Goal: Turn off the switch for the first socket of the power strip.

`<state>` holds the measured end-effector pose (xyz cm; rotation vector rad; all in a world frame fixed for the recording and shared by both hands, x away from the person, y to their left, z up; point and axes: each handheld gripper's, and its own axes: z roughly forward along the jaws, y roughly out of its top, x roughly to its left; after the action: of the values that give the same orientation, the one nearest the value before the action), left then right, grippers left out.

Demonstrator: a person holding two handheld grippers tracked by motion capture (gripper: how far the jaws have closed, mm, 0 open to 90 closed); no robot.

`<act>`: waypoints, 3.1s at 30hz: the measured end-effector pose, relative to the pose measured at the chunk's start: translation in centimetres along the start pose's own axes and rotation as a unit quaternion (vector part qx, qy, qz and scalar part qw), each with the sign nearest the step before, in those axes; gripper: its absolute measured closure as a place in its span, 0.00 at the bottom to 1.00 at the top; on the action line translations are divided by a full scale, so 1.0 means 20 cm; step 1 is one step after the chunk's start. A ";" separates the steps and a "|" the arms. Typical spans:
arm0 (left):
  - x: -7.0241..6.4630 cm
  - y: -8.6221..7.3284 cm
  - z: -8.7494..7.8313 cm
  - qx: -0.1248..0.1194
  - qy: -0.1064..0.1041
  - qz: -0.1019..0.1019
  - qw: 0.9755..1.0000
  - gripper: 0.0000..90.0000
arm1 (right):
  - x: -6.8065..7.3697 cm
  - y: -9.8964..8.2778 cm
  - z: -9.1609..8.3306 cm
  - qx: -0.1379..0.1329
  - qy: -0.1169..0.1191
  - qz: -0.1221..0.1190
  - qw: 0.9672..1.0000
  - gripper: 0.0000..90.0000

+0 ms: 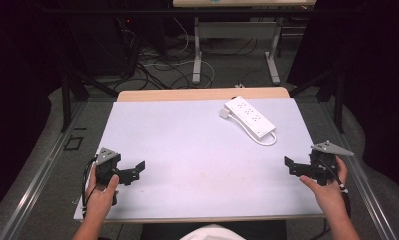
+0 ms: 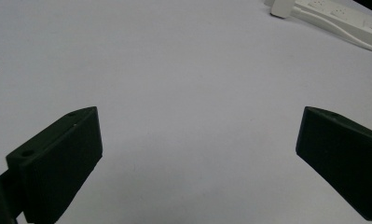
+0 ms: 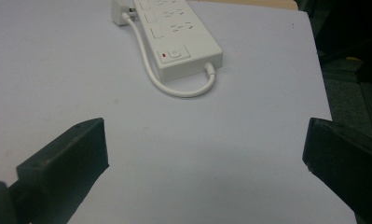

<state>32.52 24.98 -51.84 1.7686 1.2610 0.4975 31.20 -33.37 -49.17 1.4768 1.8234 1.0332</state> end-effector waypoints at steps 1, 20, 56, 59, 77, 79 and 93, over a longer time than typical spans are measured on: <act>0.00 0.00 0.00 0.002 -0.001 0.000 1.000 0.00 | 0.00 -0.01 0.01 0.002 0.000 -0.003 1.000 0.00; -0.02 -0.02 -0.01 0.005 -0.001 0.004 1.000 0.00 | 0.02 0.01 0.02 -0.005 0.006 -0.011 1.000 0.00; -0.02 -0.03 -0.03 0.005 0.003 0.004 1.000 0.00 | 0.09 0.13 0.10 0.008 0.041 -0.039 0.998 0.08; -0.02 -0.03 -0.03 0.004 0.003 0.003 1.000 0.00 | 0.09 0.16 0.11 0.013 0.047 -0.046 0.998 0.11; -0.02 -0.03 -0.03 0.006 0.003 0.002 1.000 0.00 | 0.12 0.31 0.15 0.037 0.071 -0.072 0.994 0.17; -0.02 -0.03 -0.03 0.006 0.003 0.002 1.000 0.00 | 0.13 0.33 0.16 0.037 0.073 -0.078 0.994 0.17; -0.02 -0.03 -0.03 0.006 0.004 0.004 1.000 0.00 | 0.15 0.44 0.21 0.041 0.074 -0.091 0.992 0.18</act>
<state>31.60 24.96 -52.05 1.7840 1.2653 0.5021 38.56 -28.75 -43.93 1.2795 2.0851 1.0106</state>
